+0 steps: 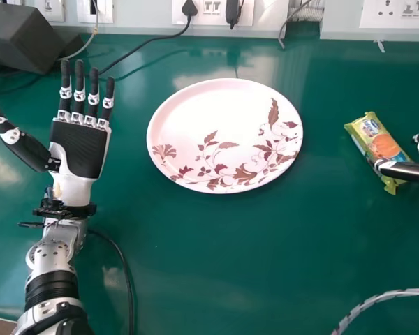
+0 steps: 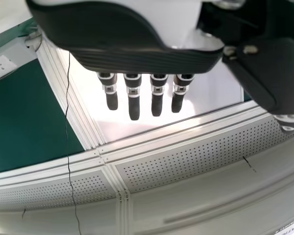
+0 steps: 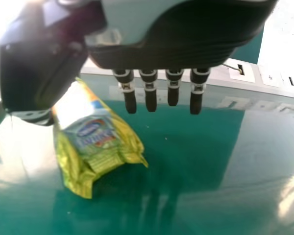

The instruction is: Pick up biscuit and place it in the plate

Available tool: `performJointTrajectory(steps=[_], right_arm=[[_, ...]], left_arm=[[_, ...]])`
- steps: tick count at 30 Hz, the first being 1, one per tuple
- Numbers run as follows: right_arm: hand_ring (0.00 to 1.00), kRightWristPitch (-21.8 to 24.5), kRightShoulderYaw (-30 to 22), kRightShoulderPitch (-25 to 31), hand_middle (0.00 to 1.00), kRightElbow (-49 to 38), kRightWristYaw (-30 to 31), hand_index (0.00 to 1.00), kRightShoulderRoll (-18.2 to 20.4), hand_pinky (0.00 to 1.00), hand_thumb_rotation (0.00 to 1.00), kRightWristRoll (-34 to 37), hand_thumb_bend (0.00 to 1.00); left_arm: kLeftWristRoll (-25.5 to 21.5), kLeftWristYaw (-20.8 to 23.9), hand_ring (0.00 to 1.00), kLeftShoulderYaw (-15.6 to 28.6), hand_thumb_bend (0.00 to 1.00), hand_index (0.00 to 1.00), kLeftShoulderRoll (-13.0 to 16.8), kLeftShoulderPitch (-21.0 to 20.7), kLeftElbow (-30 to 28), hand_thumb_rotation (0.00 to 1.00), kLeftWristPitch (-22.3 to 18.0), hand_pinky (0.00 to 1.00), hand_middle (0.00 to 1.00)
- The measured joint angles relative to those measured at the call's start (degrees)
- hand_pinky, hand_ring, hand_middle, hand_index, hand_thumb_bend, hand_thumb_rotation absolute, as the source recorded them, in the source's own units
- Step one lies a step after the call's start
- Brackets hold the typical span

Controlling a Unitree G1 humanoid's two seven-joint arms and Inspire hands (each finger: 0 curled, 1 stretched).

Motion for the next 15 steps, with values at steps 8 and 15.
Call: performJointTrajectory(steps=[8, 15], right_arm=[[0.91, 0.3, -0.3, 0.0, 1.00, -1.1, 1.5, 0.95, -2.0, 0.77, 0.36, 0.2, 0.65], [0.88, 0.2, -0.7, 0.0, 1.00, -1.4, 1.9, 0.96, -3.3, 0.72, 0.31, 0.8, 0.59]], left_arm=[[-1.0, 2.0, 0.95, 0.1, 1.00, 1.00, -0.1, 0.2, -0.3, 0.79, 1.6, 0.99, 1.00], [-3.5, 2.1, 0.95, 0.6, 1.00, 1.00, -0.3, 0.3, -0.2, 0.79, 3.8, 0.99, 1.00]])
